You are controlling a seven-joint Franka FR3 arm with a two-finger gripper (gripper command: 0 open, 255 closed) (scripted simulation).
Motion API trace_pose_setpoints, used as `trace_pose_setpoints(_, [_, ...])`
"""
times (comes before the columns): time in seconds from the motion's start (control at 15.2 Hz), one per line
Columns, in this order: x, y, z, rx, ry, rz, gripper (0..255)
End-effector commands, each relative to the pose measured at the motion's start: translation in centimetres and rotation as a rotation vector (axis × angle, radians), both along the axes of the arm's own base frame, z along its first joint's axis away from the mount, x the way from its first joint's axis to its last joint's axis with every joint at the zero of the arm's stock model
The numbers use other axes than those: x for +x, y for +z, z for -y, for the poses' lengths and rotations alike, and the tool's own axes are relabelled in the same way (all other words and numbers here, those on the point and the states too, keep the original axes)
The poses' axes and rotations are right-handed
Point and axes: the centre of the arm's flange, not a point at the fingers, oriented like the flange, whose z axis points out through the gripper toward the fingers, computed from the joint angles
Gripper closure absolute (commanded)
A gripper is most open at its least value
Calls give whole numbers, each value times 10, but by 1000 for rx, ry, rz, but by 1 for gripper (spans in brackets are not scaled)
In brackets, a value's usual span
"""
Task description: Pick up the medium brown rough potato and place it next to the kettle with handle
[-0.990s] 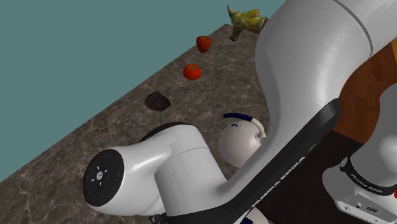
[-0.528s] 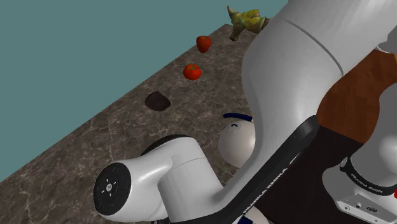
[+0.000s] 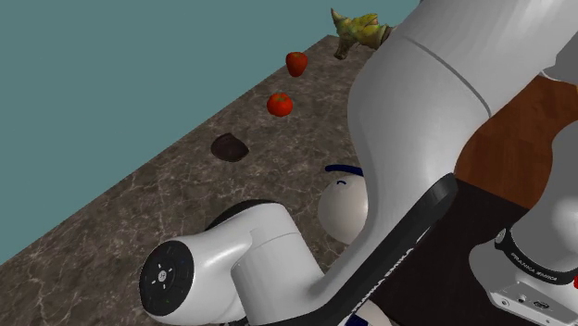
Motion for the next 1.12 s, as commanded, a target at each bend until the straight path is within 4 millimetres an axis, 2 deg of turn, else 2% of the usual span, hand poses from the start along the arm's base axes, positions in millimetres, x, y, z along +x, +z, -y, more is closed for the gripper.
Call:
trace_pose_setpoints(0.0, [-2,-5,2,-7,-1,-9,255])
trace_pose_setpoints(0.07, [-1,-6,1,-7,-1,-9,0])
trace_pose_setpoints(0.4, [-2,-5,2,-7,-1,-9,0])
trace_pose_setpoints(0.66, [0,42,-14,-7,-1,-9,0])
trace_pose_setpoints(1.06, [0,42,-14,-7,-1,-9,0])
